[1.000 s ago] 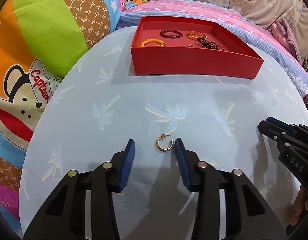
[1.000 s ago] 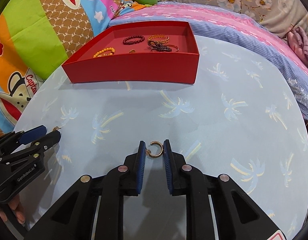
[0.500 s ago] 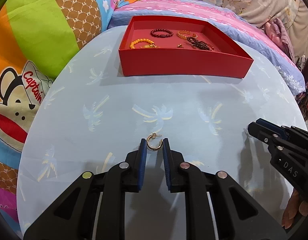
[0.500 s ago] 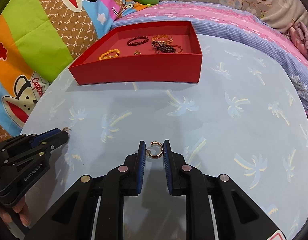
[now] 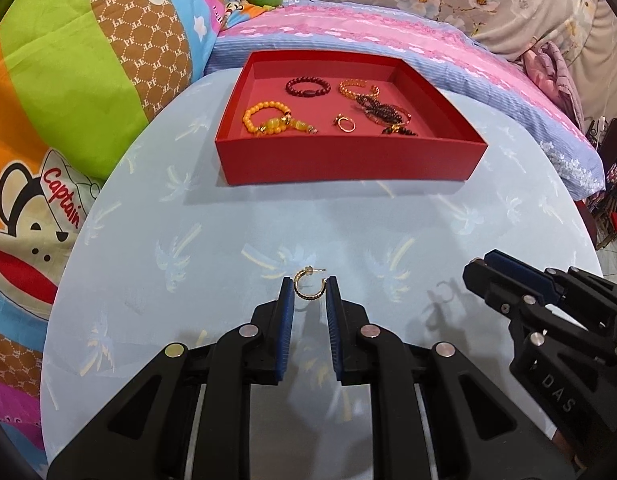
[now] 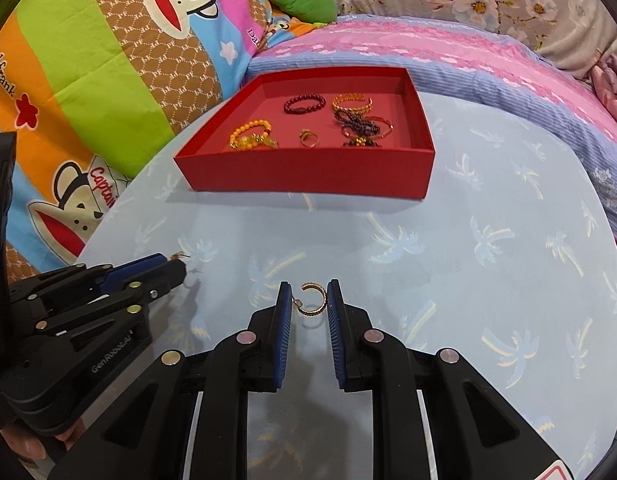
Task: Organize jewelry
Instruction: 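Carry both hoop earrings into the red box and open both tools to release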
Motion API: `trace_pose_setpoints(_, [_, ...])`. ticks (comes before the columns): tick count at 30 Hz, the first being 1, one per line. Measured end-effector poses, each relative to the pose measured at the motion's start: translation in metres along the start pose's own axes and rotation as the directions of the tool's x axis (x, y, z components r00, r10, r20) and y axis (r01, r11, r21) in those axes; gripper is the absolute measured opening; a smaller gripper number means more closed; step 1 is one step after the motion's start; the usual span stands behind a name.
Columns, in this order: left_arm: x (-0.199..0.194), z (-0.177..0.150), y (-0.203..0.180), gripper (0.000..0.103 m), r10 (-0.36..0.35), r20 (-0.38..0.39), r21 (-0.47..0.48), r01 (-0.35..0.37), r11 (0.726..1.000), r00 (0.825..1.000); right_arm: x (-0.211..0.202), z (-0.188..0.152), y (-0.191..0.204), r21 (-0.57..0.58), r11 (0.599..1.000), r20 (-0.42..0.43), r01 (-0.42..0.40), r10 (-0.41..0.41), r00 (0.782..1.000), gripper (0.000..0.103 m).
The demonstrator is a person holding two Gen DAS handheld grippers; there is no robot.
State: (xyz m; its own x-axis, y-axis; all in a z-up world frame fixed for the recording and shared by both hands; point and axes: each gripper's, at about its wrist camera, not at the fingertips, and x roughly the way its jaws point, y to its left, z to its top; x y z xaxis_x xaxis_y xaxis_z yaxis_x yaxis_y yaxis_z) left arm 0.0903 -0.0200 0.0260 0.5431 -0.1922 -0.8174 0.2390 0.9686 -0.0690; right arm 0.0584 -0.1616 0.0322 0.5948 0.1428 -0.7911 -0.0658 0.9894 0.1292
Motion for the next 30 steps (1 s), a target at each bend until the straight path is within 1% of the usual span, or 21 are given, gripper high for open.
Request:
trace_pose_setpoints(6, [-0.004,0.021,-0.009,0.016,-0.007,0.029,0.005,0.007,1.000,1.000,-0.007,0.016,-0.001,-0.005,1.000,0.040,-0.004,0.004,0.999,0.017])
trace_pose_setpoints(17, [-0.008,0.060,-0.023,0.016,-0.012,0.093,0.025,0.010,1.000,0.996,-0.020,0.061,-0.012,-0.010,1.000,0.137,0.016,-0.015,0.991,0.017])
trace_pose_setpoints(24, [-0.009,0.090,-0.028,0.016,-0.004,0.137,0.035,-0.001,0.999,0.990,-0.020,0.087,-0.018,-0.016,0.999,0.175,0.028,-0.024,0.984,0.017])
trace_pose_setpoints(30, [-0.002,0.116,-0.028,0.016,0.012,0.166,0.035,-0.018,0.999,0.986,-0.012,0.109,-0.020,-0.018,0.999,0.198,0.038,-0.034,0.980,0.017])
